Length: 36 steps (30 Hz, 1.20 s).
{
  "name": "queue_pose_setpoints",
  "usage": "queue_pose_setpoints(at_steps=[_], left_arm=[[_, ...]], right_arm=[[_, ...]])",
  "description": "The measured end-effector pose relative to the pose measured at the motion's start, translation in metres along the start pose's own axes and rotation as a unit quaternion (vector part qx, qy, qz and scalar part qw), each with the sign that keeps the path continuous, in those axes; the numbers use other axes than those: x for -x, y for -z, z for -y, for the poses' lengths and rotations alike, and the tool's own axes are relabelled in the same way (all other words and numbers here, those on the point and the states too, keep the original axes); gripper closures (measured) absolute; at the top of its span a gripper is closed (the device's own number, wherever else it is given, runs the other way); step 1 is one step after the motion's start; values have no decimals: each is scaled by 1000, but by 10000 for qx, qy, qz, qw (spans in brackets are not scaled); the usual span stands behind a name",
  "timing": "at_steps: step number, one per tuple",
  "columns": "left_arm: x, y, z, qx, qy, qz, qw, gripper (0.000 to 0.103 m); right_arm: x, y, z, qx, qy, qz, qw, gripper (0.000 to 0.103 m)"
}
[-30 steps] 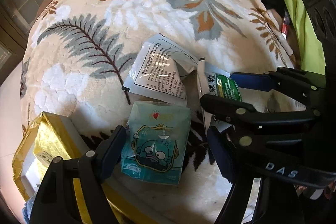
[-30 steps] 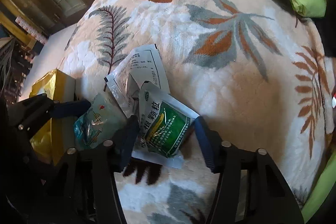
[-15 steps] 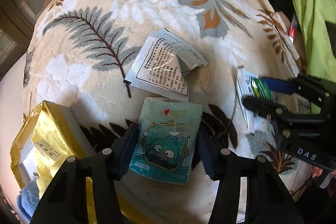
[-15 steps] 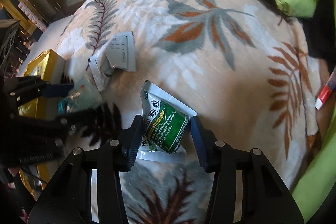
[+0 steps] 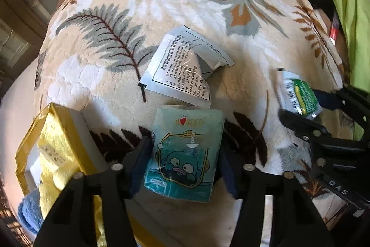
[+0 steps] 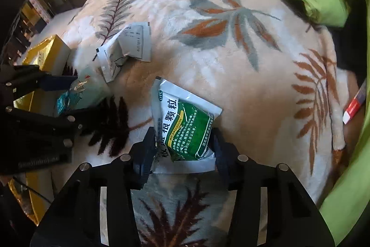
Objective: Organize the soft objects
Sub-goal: 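Grasp the teal cartoon packet with left gripper while right grasps the green sachet, then carry the teal packet and green sachet over the box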
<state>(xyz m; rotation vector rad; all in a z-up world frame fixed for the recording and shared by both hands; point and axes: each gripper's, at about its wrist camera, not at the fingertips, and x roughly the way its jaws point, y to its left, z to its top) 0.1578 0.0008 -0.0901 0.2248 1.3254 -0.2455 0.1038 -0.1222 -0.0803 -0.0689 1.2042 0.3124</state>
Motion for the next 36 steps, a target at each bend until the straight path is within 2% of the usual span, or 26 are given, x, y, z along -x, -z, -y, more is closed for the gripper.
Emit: queue_pose_setpoints(at_steps=[3,8,11,16,21,25,29,36], left_arm=[[8,4,-5,302,99,124,9994,54],[28,8,-12,679,140,432,9967,54],[49,14,-13,845,381,624,9937,54],[79,33,-16,1169,804,812,9865,54],[104,63,-20,1500,803,984,9805,54],[123,102,-31,1847,617,1076,9749,54],[134,139,-50,2214,266,1136,9682,54],[143,199,-82,2851,-284,1176,9508,54]], right_arm=[[13,8,11,-131,-264,168,9994,60],[31,19,23,-306,-430,337,9980,60],[43,22,24,-331,-515,428,9972,60],[62,27,19,-244,-603,575,9962,60],[83,32,-2,43,-776,735,9943,60],[101,33,-28,298,-1059,917,9897,60],[112,37,-65,720,-1223,1009,9847,60],[117,46,-131,1402,-1489,975,9740,60]])
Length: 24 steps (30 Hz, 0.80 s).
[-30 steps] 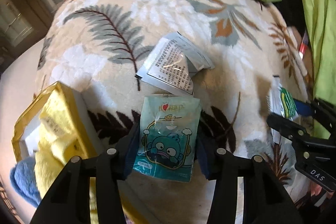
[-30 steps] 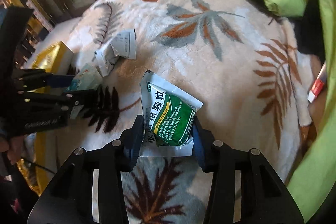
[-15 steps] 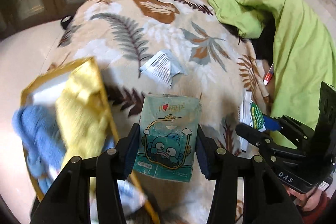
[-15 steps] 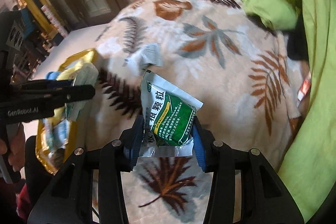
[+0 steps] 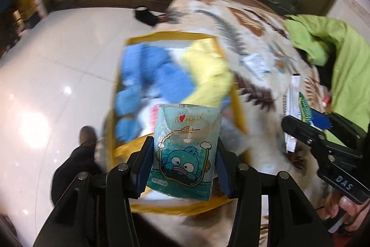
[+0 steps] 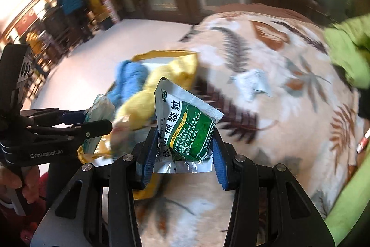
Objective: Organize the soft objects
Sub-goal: 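Carry the teal packet and green sachet over the box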
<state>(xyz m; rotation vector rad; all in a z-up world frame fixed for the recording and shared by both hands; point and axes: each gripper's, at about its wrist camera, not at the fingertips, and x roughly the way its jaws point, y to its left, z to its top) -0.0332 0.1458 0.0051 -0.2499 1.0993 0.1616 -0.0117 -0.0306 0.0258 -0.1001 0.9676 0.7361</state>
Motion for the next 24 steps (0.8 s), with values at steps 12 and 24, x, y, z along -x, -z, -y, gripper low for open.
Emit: queue_pose_setpoints(at_steps=[12,24], left_arm=[[-2,31,-35,331,-598,324,9971,54],[-11,31,-26,131,-897,511,9946,54]], right_arm=[[-34,2,-67,758,-69,-290,9967,60],[-51,-1,-70,763,100,-439,9961,59]])
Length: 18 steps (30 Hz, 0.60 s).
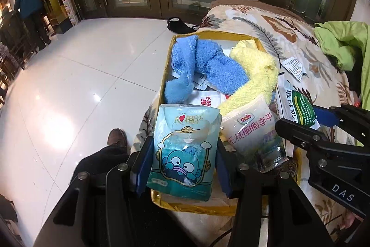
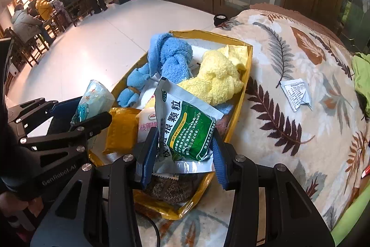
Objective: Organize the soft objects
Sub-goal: 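Carry the teal packet and green sachet over the box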
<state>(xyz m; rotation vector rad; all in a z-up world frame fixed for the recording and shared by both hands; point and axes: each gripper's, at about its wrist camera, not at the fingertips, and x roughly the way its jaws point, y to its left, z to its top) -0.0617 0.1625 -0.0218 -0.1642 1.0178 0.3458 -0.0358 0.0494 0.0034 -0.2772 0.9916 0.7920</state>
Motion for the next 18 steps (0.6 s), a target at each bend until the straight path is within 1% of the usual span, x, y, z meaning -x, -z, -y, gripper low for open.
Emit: queue_pose_setpoints(at_steps=[2,5,10,16,18], left_arm=[[-5,1,-1,13,-30,-69,10000,54],[-10,0,-5,133,35,-180,9997,54],[-18,-2,-7,166,-17,-243,9996,54],[-24,0,-6,133,-65,-310,9994,54],[-26,-1,-7,148,-75,-325,9993,53]], right_arm=[[-5,-1,1,-23,-6,-43,10000,60],[-12,-2,4,-97,-34,-117,9999,60],[-19,-6,8,-172,-48,-128,9998,60],[-26,-20,3,-70,-65,-119,9999,59],[-30,-24,-2,-20,-140,-138,9998,59]])
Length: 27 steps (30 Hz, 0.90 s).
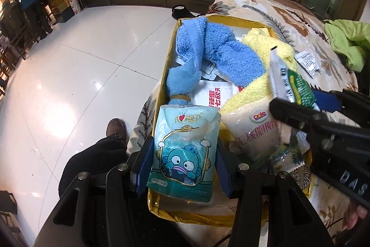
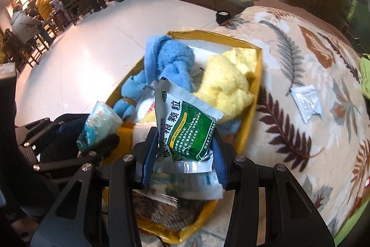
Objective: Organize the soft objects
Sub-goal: 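Carry the teal packet and green sachet over the box, then lower both packets into the box and open both grippers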
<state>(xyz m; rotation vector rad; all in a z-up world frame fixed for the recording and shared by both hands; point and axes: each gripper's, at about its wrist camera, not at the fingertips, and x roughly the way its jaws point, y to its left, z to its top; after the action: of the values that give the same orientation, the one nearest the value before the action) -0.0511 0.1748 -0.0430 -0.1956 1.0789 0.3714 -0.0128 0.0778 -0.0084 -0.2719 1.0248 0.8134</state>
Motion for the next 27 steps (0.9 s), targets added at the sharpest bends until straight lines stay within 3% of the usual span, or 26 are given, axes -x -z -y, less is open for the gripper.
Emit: queue_pose_setpoints(at_steps=[7,12,16,27], left_arm=[[-1,0,-1,3,-42,45,10000,52],[1,-2,-2,34,-112,77,9999,51],[4,-3,-3,40,-141,121,9998,47],[13,-8,-3,20,-261,330,9991,41]], right_arm=[[-13,1,-10,73,-356,-217,9991,57],[-1,1,-16,223,-342,-39,9992,55],[11,-1,-10,-35,-511,176,9985,55],[25,4,14,-631,-655,272,9955,55]])
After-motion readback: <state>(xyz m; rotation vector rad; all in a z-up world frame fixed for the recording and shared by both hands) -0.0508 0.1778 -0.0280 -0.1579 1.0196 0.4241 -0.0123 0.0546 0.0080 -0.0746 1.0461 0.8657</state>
